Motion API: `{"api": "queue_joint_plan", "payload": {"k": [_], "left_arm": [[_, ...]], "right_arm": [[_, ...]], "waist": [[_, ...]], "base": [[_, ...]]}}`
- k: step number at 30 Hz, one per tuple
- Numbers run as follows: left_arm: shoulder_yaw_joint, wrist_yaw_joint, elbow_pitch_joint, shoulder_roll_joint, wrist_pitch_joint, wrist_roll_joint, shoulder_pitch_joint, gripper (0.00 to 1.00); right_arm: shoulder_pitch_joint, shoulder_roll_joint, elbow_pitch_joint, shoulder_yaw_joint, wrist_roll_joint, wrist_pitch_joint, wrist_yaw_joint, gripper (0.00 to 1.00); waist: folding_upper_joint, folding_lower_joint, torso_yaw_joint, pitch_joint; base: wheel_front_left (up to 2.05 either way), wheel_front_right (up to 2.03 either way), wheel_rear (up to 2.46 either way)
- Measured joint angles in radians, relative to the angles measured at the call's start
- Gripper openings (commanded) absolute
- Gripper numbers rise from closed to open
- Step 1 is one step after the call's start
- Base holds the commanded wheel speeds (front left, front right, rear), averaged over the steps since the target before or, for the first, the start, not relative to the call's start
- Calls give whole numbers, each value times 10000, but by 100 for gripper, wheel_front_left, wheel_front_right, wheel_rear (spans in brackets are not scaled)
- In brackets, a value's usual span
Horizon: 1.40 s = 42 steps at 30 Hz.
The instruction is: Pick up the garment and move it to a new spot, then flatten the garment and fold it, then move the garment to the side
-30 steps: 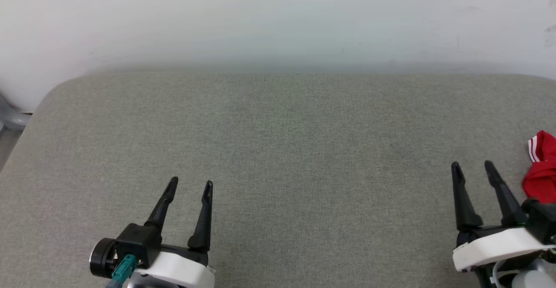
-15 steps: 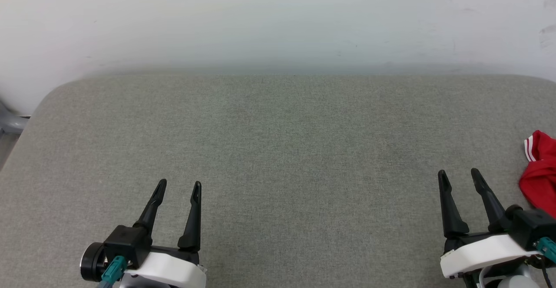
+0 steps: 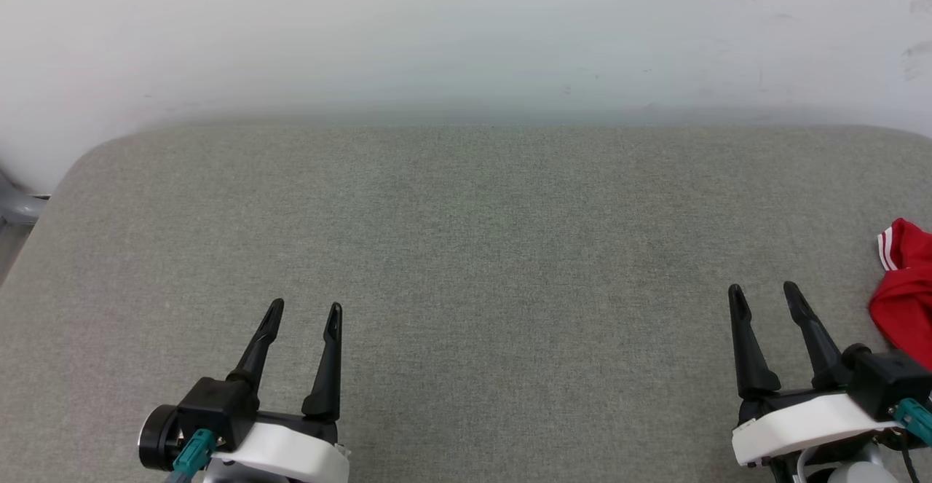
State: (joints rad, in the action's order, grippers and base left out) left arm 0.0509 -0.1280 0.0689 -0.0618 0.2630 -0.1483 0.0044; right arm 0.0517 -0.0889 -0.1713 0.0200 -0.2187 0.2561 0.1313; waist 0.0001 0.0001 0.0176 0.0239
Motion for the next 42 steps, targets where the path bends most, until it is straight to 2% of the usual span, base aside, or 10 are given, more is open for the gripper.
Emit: {"api": "queue_joint_plan", "payload": {"k": [7,8,13,26,42], "left_arm": [[-182,-12,-90,23,0,44,0,100],[-211,-12,-90,29,0,42,1,0],[-198,-12,314,65,-50,-109,235,0],[-267,-10,575,12,-564,-2729,142,0],[-385,-10,876,-63,-1116,-5421,-96,0]], "right_arm": [[0,27,-6,-15,-15,0,0,100],[0,31,-15,-21,-13,0,0,0],[-180,36,-435,-17,-90,-94,2,0],[-154,77,-508,128,-2462,-702,2,0],[-101,146,-550,305,-4943,-1342,0,0]], "waist": [[0,0,-15,19],[0,0,-21,30],[0,1,-24,28],[0,0,-41,3],[0,0,-59,-28]], "base": [[0,0,0],[0,0,0],[0,0,0],[0,0,0],[0,0,0]]}}
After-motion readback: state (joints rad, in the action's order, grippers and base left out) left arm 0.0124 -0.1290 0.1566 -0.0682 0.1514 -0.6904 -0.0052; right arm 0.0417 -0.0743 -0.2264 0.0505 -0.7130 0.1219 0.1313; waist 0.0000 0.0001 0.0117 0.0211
